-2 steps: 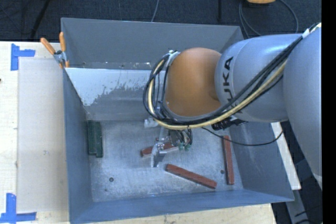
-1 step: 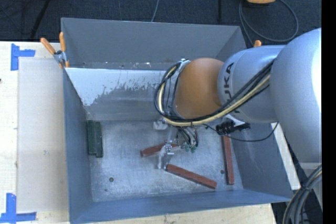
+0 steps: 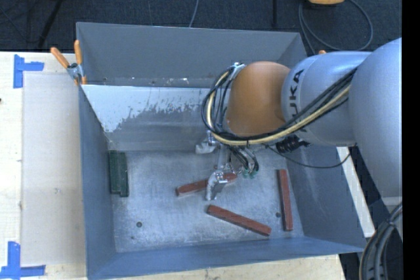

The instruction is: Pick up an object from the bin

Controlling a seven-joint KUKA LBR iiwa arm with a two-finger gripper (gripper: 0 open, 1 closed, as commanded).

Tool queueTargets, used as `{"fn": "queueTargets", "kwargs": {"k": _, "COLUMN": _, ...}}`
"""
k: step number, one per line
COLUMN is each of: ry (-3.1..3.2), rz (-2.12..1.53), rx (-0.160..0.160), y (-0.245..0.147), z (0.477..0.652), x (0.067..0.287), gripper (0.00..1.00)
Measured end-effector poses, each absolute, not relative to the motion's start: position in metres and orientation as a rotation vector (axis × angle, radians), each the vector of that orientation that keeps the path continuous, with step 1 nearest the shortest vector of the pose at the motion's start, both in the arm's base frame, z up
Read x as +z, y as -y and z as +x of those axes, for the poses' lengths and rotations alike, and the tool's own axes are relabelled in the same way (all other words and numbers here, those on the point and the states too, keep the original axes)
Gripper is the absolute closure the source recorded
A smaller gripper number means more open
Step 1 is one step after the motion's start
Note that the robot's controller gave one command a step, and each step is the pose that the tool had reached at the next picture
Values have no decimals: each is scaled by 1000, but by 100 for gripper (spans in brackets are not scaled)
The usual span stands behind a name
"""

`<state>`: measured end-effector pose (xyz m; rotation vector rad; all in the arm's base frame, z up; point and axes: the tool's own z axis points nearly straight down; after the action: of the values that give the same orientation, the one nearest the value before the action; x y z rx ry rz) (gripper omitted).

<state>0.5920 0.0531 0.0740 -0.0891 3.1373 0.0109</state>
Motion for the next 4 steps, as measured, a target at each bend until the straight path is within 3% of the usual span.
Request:
{"fn": "queueTargets", "kwargs": {"k": 1, "ry": -3126, "rz": 79, "rx": -1, "y": -66, "z": 579, "x": 75, "gripper": 0}}
{"fn": "queueTargets", "kwargs": {"k": 2, "ry": -3134, "rz": -88, "rx": 9, "y": -56, "z": 595, "x": 78, "gripper": 100}}
{"fn": "queueTargets", "kwargs": {"k": 4, "ry": -3137, "rz": -88, "rx": 7, "y": -56, "z": 593, "x": 80, "gripper": 100}}
